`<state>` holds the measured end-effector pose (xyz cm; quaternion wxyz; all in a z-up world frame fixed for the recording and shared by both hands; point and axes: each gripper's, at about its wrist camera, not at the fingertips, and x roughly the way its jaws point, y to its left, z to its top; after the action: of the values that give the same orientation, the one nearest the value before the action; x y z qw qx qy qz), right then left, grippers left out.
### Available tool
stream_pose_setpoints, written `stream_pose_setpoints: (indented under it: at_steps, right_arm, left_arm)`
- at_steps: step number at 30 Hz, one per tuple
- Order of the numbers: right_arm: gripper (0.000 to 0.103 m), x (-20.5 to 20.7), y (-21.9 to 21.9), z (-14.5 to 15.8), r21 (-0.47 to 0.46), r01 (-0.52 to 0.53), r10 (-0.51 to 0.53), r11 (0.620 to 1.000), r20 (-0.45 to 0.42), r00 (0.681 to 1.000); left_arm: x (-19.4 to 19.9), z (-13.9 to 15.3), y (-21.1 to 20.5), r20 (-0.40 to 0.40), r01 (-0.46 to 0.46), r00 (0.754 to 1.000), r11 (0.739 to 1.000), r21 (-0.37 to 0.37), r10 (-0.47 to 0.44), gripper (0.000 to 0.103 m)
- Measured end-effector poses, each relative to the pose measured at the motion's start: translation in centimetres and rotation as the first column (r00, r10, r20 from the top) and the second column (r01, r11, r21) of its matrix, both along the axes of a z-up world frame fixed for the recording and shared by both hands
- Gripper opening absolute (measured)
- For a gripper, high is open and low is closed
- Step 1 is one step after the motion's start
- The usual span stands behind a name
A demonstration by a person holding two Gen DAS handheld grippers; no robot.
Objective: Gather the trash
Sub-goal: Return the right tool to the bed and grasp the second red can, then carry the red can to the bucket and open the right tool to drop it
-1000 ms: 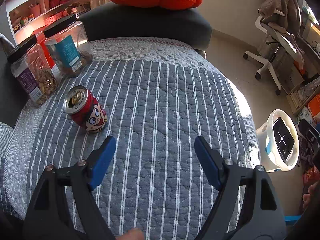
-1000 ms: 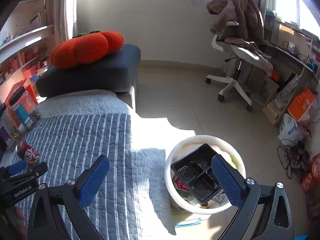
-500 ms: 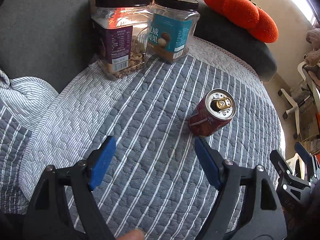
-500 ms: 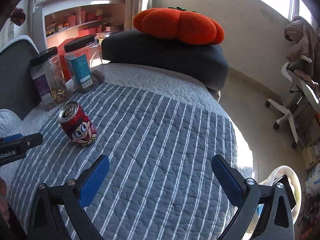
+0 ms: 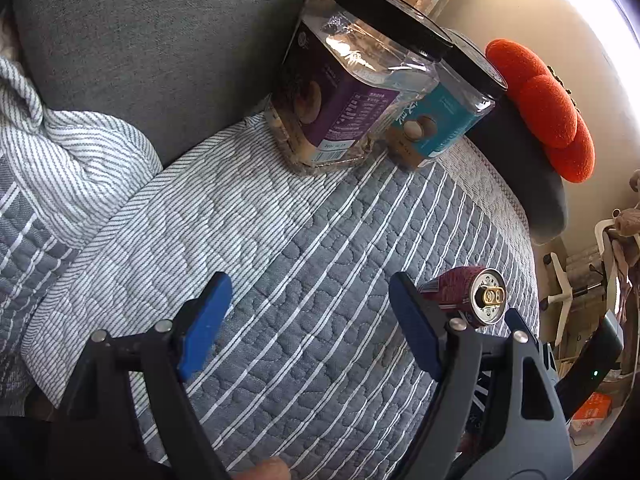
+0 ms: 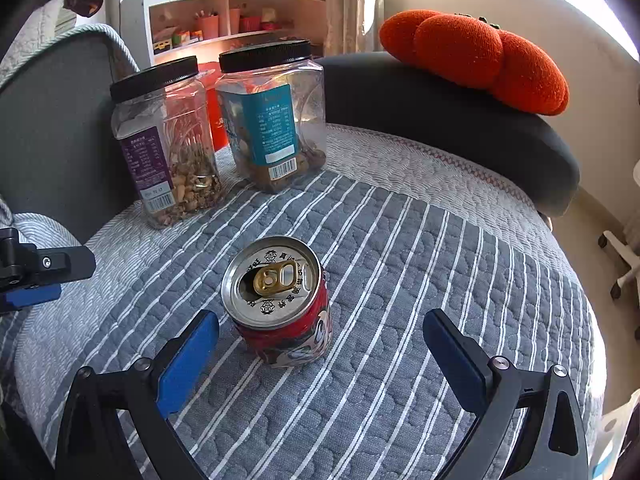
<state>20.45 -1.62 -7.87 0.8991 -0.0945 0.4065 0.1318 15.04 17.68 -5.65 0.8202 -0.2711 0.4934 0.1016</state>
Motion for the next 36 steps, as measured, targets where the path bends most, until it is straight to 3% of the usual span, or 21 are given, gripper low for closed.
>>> stream_pose_setpoints:
  at_steps: [4,7,8,9,25,36]
  right_arm:
    - [0.097,1.3,0.1,-1.3,0.013,0.007,-0.007,1.0,-0.02,1.0]
    - [0.062,1.8,-0.1,-1.6,0.057,-0.021,0.023,0.998,-0.042,0.999]
    - [0.042,1.9,0.1,-1.7,0.051,-0.032,0.034,0.998,-0.047,0.998]
    - [0.037,1.9,0.2,-1.9,0.029,-0.031,0.033,0.999,-0.048,0.998]
    - [0.037,-0.7,-3.3,2.9,0.1,0.024,-0.029,0.995,0.045,0.999]
    - [0.037,-3.3,-10.0,7.0,0.131,0.134,-0.15,0.982,0.122,0.981]
  left_arm:
    - [0.4,-0.4,-0.1,-0.016,0.014,1.0,1.0,-0.021,-0.014,0.081]
    - [0.6,-0.4,-0.6,-0.019,0.032,0.999,0.999,-0.007,-0.032,0.081]
    - [0.6,-0.3,-0.7,-0.017,0.036,0.999,0.999,-0.008,-0.036,0.081]
    - [0.6,-0.3,-0.8,-0.014,0.039,0.999,0.999,-0.006,-0.039,0.081]
    - [-0.2,0.7,-2.7,0.006,0.072,0.997,0.997,0.018,-0.072,0.079]
    - [-0.7,1.1,-5.7,0.005,0.125,0.992,0.991,0.045,-0.125,0.079]
